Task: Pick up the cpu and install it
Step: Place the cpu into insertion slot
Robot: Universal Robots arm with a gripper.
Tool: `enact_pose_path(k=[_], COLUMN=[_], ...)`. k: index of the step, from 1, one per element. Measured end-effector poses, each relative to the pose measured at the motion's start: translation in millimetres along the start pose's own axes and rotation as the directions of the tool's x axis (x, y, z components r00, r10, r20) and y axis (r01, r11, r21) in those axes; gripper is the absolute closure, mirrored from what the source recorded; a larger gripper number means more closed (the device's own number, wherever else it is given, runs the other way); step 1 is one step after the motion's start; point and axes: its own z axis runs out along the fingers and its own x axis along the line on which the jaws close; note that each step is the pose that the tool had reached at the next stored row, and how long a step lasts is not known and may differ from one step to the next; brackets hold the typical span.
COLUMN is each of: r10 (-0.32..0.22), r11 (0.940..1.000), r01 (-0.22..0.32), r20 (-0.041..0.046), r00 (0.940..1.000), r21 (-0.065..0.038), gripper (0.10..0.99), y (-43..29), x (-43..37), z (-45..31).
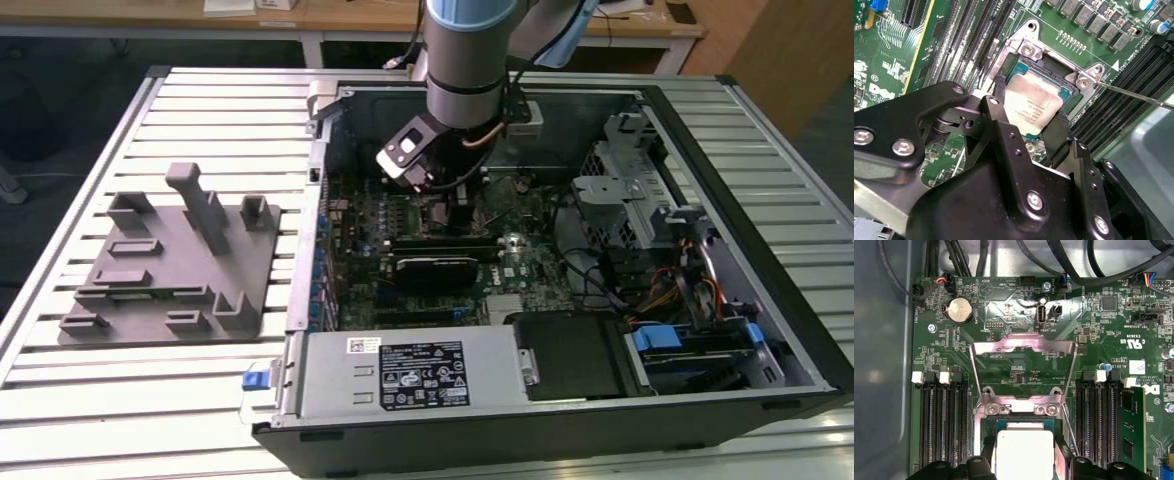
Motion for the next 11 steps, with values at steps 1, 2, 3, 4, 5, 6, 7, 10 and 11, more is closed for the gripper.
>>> enact_pose_path(k=[1, 2, 3, 4, 5, 6, 7, 10, 11], r10=[0.0, 0.0, 0.001, 0.001, 0.001, 0.001, 0.001, 0.001, 0.001], r11=[1.0, 1.0, 1.0, 1.0, 1.0, 1.0, 1.0, 1.0, 1.0], r01=[0.0, 0.0, -0.001, -0.001, -0.001, -0.001, -0.001, -0.001, -0.001], r20=[0.0, -0.0001, -0.0001, -0.0002, -0.0007, -0.0008, -0.0006, -0.0002, -0.0002], r00=[1.0, 1.0, 1.0, 1.0, 1.0, 1.0, 1.0, 1.0, 1.0], r21=[0.0, 0.0, 0.0, 0.0, -0.001, -0.001, 0.0, 0.0, 0.0], gripper=[0.545, 0.545, 0.545, 0.545, 0.545, 0.533, 0.533, 0.471, 0.471], y=[0.0, 0.0, 0.0, 0.0, 0.1, 0.0, 0.0, 0.0, 0.0], x=[0.0, 0.0, 0.0, 0.0, 0.1, 0.1, 0.1, 0.0, 0.0], z=[0.0, 0.1, 0.1, 0.1, 0.3, 0.3, 0.3, 0.1, 0.1])
